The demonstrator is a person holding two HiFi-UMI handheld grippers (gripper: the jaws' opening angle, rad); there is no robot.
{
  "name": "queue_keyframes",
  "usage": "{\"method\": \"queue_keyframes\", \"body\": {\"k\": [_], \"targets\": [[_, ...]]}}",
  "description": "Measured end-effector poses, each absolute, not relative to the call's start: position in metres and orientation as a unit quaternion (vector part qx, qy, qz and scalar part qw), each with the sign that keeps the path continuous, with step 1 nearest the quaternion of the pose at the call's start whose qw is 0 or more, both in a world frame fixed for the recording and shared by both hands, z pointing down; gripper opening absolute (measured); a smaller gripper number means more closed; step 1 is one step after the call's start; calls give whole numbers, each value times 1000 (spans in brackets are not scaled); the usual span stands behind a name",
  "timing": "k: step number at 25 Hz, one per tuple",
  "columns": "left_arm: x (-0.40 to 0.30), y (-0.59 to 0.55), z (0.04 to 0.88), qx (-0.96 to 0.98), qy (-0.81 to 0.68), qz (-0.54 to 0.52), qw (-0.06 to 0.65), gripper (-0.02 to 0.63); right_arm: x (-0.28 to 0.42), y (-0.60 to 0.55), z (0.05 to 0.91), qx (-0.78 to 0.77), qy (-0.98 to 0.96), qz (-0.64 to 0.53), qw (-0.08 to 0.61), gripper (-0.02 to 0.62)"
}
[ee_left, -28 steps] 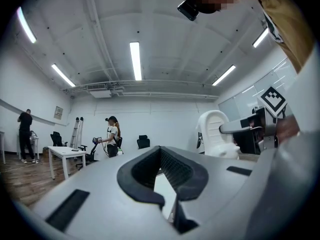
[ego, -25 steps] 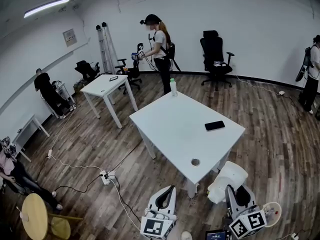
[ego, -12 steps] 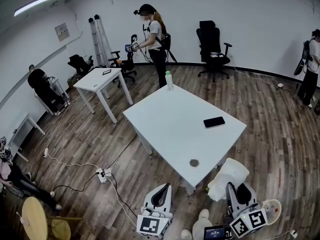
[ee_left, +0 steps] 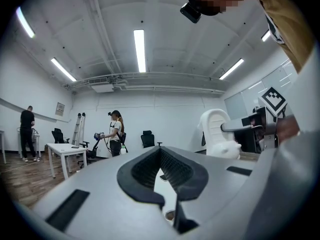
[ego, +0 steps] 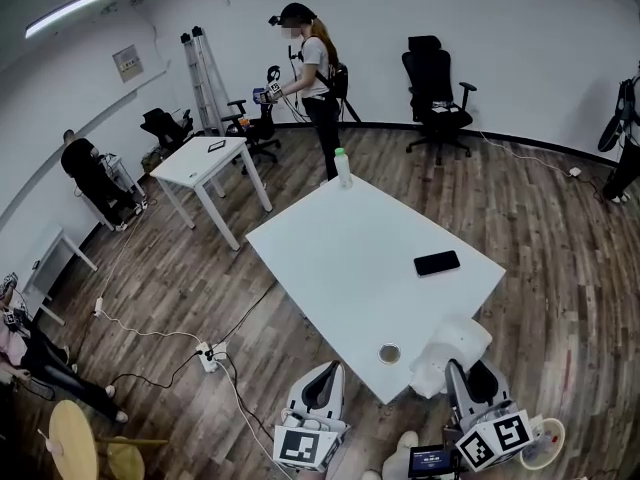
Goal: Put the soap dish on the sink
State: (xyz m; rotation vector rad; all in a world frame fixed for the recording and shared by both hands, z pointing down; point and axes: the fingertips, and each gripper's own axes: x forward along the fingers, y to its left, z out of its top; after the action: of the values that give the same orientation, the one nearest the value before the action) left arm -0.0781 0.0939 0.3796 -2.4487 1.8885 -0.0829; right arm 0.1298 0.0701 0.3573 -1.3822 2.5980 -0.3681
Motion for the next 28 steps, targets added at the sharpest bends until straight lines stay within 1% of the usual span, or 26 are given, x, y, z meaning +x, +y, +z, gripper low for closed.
{"method": "queue_keyframes", "body": {"k": [12, 19, 28], "targets": [[-68, 38, 371, -771, 635, -24, 31, 6, 132, 6, 363, -430, 889, -135, 79, 144], [-71, 11, 383, -767, 641, -16, 10, 6, 128, -20, 371, -433, 888, -142, 70, 144], [-99, -37, 383, -786, 617, -12, 20, 6, 103, -60, 372, -455, 878, -132, 62, 144]]}}
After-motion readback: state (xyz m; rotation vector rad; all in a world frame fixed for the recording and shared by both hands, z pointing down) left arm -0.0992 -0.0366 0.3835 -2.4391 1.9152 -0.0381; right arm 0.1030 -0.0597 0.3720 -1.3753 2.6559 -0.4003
